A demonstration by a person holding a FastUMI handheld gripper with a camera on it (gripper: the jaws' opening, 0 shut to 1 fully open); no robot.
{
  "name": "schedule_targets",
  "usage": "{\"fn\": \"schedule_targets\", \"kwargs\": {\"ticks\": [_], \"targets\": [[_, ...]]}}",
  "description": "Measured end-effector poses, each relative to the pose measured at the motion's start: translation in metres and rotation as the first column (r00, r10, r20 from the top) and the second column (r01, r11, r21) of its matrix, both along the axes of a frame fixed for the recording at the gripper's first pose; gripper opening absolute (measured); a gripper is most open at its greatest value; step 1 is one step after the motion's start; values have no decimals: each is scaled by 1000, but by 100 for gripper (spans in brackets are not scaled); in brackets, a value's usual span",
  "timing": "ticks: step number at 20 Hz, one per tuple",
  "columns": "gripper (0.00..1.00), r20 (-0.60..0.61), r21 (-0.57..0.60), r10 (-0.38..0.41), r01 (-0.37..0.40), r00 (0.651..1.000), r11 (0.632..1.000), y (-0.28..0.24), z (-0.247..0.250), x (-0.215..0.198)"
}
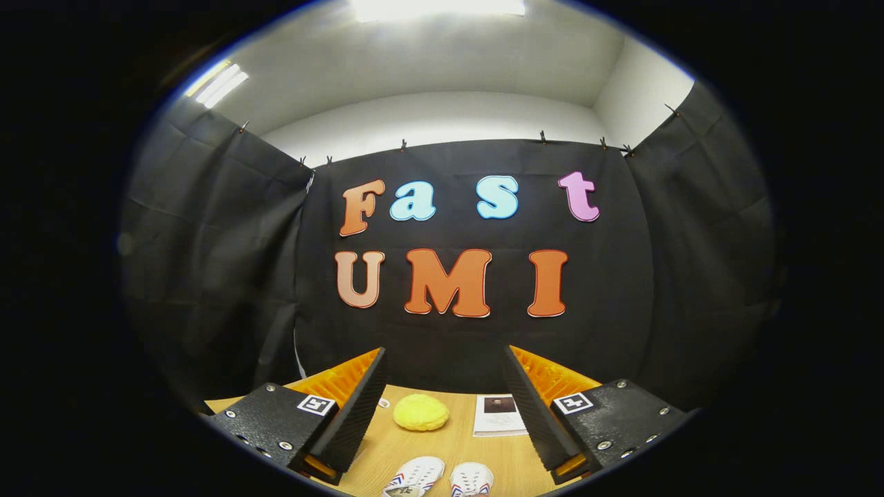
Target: Open the storage box then place both shoes into the box .Put the left shoe in first, then the right shoe, with the right side of both shoes facing outward in a uniform manner.
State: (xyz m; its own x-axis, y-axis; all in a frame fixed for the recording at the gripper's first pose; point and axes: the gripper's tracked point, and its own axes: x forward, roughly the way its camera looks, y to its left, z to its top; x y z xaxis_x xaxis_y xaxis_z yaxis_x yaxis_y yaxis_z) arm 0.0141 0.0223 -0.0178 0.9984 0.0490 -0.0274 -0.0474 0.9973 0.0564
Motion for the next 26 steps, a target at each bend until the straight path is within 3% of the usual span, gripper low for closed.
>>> {"fn": "schedule_targets", "kwargs": {"ticks": [8, 13, 16, 20, 26], "targets": [[99, -57, 19, 70, -69, 996, 997, 26, -35, 14], [99, -148, 140, 158, -137, 976, 981, 52, -72, 26], [98, -221, 238, 242, -189, 945, 953, 79, -104, 33], [98, -328, 324, 366, -260, 871, 910, 116, -156, 35], [98, -461, 561, 590, -297, 663, 773, 177, -225, 21]]}}
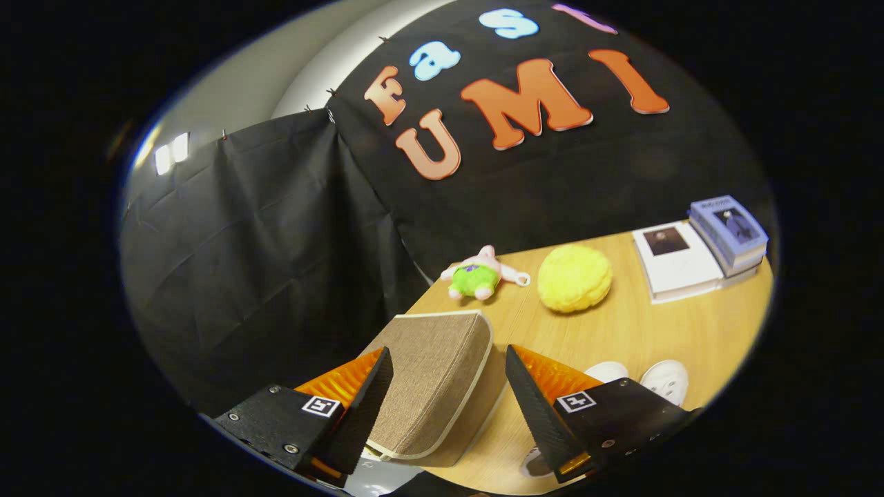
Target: Open the storage box then place both shoes into the box .Put the left shoe in first, then the right shoe, with the right side of both shoes facing outward in a uniform manner.
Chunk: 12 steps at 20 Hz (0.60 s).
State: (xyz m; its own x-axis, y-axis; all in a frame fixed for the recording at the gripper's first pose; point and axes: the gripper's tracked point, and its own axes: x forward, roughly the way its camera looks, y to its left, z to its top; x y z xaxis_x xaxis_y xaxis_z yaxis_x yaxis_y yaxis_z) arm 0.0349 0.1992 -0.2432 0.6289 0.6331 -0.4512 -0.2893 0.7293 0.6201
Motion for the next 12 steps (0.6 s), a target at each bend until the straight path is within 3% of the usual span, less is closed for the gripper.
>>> {"fn": "schedule_targets", "kwargs": {"ticks": [5, 8, 12], "targets": [[98, -159, 114, 85, -68, 984, 991, 30, -46, -7], [97, -249, 194, 106, -57, 963, 979, 39, -67, -9], [96, -324, 342, 193, -75, 926, 937, 59, -74, -15]]}}
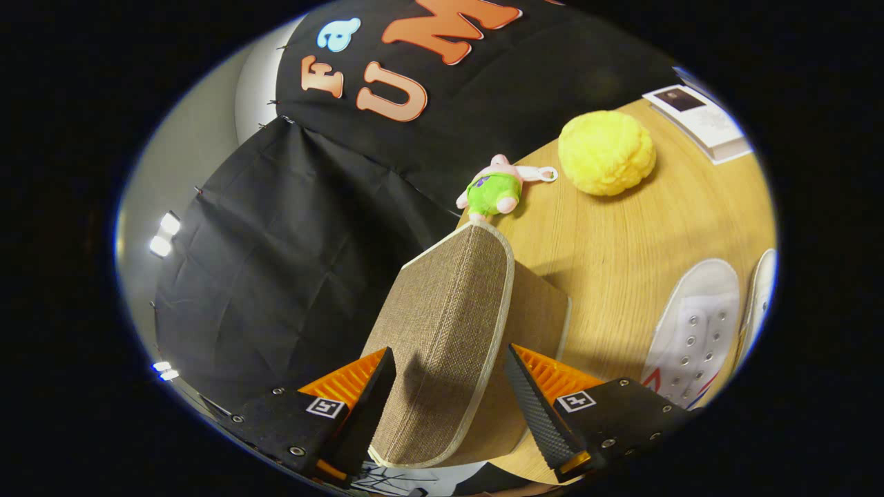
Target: Open the storage box then place both shoes into the box .Put the left shoe in first, then the right shoe, with the right side of both shoes facing outward in a uniform manner.
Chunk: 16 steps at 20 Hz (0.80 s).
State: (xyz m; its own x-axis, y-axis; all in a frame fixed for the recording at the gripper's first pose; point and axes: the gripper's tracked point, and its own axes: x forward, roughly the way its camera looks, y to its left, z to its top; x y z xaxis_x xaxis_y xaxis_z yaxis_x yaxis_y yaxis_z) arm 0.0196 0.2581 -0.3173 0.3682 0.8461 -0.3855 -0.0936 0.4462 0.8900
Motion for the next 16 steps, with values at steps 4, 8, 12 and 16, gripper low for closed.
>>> {"fn": "schedule_targets", "kwargs": {"ticks": [4, 8, 12, 16], "targets": [[96, -79, 108, -4, 13, 997, 994, 10, -7, -2], [92, -101, 179, -42, 60, 994, 982, 5, 1, 3], [73, -78, 151, -73, 84, 994, 985, -1, 2, 6], [66, -40, 106, -73, 76, 997, 991, 1, 2, 5]]}}
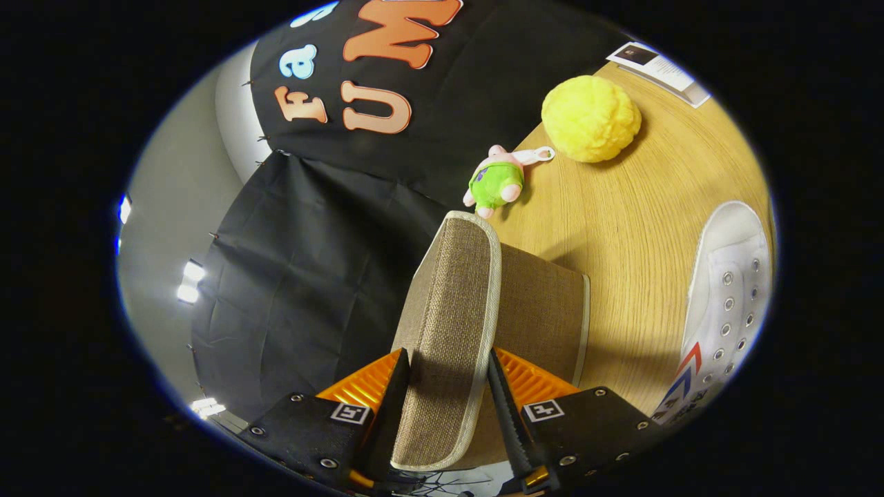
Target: Open the storage box then place both shoes into the box .Put the left shoe in first, then the right shoe, with the right side of both shoes facing outward in a uniform manner.
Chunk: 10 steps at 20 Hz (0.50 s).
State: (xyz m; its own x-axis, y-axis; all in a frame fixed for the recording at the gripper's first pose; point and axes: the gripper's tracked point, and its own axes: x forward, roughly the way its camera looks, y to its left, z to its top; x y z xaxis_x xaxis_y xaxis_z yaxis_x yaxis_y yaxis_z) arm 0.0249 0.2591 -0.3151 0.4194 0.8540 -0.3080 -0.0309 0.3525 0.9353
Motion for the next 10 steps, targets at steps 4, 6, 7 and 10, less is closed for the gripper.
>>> {"fn": "schedule_targets", "kwargs": {"ticks": [4, 6, 7, 10], "targets": [[64, -34, -10, 33, -33, 999, 999, 11, 7, -10], [64, -61, -6, -8, 8, 998, 1000, 7, 7, -3], [64, -80, 10, -45, 46, 996, 999, 3, 8, 5], [59, -90, 64, -104, 110, 990, 992, -2, 20, 13]]}}
